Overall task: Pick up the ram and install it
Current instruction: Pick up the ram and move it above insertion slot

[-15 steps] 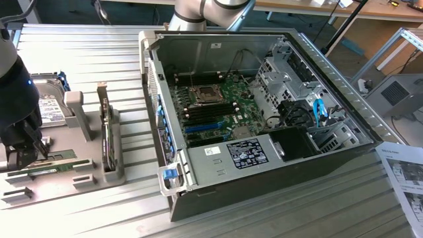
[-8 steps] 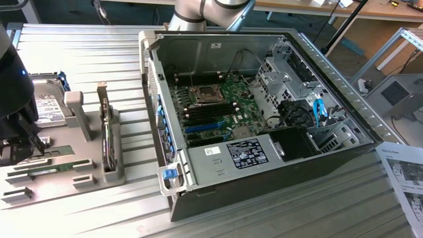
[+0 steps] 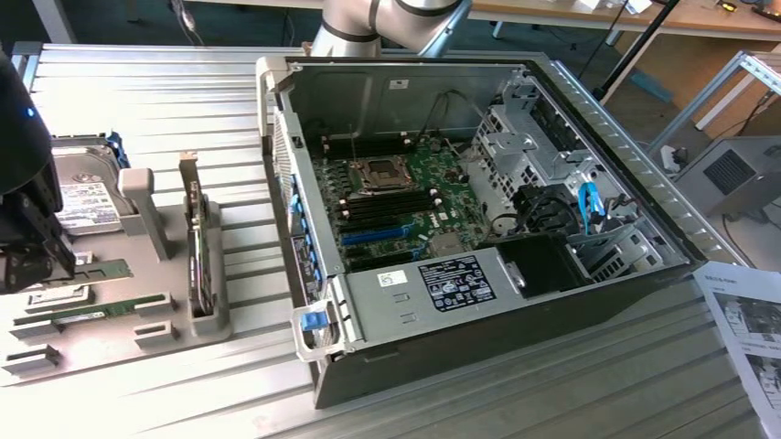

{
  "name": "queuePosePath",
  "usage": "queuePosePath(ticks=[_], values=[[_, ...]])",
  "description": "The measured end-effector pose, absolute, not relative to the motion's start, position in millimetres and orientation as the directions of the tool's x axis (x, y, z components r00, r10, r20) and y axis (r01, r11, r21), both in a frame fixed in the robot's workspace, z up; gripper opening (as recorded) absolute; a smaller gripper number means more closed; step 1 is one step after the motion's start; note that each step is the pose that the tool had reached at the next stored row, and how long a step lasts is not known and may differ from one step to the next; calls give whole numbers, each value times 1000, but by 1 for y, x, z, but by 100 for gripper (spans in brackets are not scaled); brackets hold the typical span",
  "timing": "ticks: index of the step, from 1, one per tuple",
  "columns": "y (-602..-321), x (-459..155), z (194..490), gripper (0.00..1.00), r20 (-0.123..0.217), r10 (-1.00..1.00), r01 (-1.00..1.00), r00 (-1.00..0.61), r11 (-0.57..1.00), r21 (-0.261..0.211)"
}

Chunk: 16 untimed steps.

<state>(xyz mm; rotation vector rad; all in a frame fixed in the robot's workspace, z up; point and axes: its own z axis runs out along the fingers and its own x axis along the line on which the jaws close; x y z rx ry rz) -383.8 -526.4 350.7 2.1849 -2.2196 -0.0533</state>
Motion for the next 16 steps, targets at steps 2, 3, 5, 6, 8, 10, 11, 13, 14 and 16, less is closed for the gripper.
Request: queuePosePath(ticks=[2, 3, 5, 6, 8, 10, 11, 13, 14, 16], values=[[-526, -384, 355, 12, -5, -1000, -999, -16, 16, 43], [-526, -384, 357, 12, -5, -1000, -999, -16, 16, 43], [-526, -384, 363, 12, -5, -1000, -999, -16, 16, 43], [-526, -384, 365, 12, -5, -1000, -999, -16, 16, 43], [-526, -384, 372, 12, -5, -1000, -999, -16, 16, 43], [-526, -384, 376, 12, -5, -1000, -999, -16, 16, 43], [-526, -384, 378, 12, -5, -1000, -999, -16, 16, 43], [-526, -384, 382, 12, -5, -1000, -999, -16, 16, 43], [-526, -384, 384, 12, -5, -1000, -999, -16, 16, 43], [-526, -384, 388, 12, -5, -1000, -999, -16, 16, 43]])
